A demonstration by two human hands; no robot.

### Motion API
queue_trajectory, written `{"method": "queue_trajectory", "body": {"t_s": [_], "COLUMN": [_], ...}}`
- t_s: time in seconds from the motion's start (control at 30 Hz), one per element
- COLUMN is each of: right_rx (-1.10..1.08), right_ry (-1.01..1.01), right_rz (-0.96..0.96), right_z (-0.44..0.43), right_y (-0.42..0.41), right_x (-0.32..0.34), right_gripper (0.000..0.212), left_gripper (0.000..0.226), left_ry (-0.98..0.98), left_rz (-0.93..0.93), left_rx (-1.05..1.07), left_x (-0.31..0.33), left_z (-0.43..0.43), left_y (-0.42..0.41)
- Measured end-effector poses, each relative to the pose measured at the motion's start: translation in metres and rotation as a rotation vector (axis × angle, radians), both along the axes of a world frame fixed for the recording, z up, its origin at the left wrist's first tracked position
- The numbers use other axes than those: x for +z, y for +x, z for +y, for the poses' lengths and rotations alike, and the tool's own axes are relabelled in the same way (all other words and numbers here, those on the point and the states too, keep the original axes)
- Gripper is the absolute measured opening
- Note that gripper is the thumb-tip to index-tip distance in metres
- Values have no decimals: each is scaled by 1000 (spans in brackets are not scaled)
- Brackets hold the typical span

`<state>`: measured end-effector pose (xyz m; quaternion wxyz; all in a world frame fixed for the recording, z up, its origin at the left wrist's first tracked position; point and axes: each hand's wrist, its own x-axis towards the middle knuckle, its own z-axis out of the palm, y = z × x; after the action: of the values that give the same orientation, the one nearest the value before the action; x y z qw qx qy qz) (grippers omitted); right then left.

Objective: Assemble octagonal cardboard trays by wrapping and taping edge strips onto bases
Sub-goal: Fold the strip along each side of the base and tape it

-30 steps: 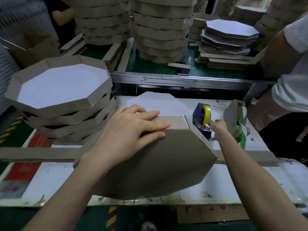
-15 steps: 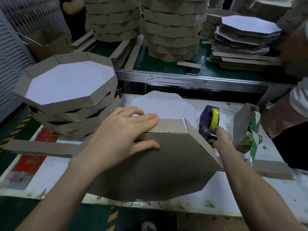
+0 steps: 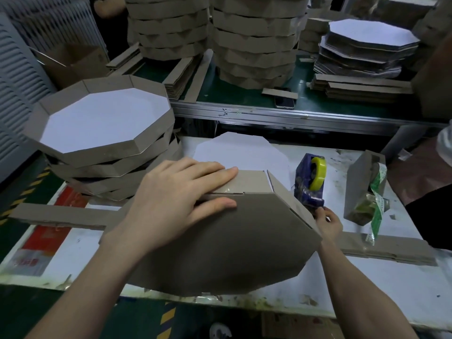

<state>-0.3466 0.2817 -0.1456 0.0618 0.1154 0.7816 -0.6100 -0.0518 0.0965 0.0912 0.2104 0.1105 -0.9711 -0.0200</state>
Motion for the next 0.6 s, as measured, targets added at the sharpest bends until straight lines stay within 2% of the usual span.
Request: {"method": "queue_trajectory", "body": {"t_s": [0.37,0.6], "right_rx": [101,165], "right_ry": [151,270], "right_rz": [52,73], "right_z": [15,21], "right_y": [-19,-29], "right_x": [-2,-6], "right_gripper": [21,21], "left_gripper": [65,59], "left_ry": [89,85], "left_rz": [-42,-30], "left_rx": [-4,-13], "left_x": [7,6], "left_z": [2,8], "left_y": [1,8]}}
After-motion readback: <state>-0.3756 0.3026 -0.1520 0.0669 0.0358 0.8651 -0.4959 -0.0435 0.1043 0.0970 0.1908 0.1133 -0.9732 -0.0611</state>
